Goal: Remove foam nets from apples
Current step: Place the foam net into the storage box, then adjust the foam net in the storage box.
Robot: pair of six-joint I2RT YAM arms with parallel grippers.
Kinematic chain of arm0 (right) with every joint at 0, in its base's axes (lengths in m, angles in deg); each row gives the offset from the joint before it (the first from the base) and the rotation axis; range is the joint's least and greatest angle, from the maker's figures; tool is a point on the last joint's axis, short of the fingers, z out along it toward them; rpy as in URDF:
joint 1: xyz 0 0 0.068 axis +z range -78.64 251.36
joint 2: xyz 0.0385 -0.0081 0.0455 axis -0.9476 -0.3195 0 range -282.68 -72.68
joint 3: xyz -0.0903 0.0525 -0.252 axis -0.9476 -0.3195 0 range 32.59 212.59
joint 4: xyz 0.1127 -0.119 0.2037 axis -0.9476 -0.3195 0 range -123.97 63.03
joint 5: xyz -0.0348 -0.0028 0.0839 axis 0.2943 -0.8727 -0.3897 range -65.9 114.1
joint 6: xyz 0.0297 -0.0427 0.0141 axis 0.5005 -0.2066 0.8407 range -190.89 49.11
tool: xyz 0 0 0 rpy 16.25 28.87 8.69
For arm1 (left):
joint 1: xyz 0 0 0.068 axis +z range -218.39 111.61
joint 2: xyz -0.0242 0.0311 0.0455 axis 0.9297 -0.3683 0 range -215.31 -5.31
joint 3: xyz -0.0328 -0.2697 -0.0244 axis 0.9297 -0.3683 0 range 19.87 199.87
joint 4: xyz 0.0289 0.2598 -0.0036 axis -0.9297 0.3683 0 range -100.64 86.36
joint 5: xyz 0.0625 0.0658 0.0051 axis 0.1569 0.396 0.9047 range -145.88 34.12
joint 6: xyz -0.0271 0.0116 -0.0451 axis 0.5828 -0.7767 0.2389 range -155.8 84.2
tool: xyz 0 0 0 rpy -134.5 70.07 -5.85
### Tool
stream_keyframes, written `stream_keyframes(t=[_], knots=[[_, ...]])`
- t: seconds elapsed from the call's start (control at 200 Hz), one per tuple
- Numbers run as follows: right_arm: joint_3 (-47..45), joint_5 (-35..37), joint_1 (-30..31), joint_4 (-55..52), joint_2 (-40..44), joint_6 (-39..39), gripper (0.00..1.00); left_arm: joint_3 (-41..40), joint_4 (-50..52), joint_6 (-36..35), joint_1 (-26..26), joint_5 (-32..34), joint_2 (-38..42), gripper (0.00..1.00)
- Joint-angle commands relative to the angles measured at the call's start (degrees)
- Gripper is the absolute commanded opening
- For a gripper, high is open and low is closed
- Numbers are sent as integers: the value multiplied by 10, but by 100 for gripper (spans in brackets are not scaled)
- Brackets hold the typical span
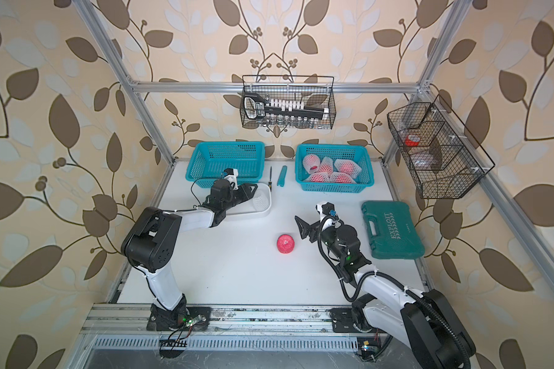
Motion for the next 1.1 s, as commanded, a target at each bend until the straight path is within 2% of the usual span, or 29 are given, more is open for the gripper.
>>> stream_keyframes(t=[0.0,0.16,0.275,0.315,0.34,0.43,0.47,0.53,0.56,0.605,0.685,0.795,0.94,1.095], knots=[[8,2,2,-7,7,-7,96,-17,-17,-11,4,49,36,62],[8,5,2,-6,4,-6,96,-50,49,-64,3,115,108,62],[9,1,2,-3,-4,-4,96,-43,109,-132,-1,96,157,62],[11,1,2,-4,-7,-1,96,-25,149,-168,-14,89,168,62],[13,-2,2,-5,-8,-1,96,-7,179,-194,-27,86,173,66],[13,-9,2,-3,-4,3,96,64,309,-279,-88,118,169,66],[11,-9,2,0,-5,4,96,80,333,-299,-108,108,162,64],[11,-8,3,2,-8,5,96,89,334,-318,-131,90,154,52],[12,-5,3,1,-11,6,96,94,330,-325,-141,80,146,45],[15,0,3,0,-16,7,96,114,335,-327,-149,63,123,40],[15,-1,3,0,-21,7,96,174,373,-333,-160,40,66,37],[16,0,2,-3,-17,5,96,235,408,-338,-171,54,1,34],[13,12,3,-17,3,-2,96,242,413,-329,-167,122,-14,32],[8,15,3,-18,19,-3,96,248,434,-334,-160,129,-25,31]])
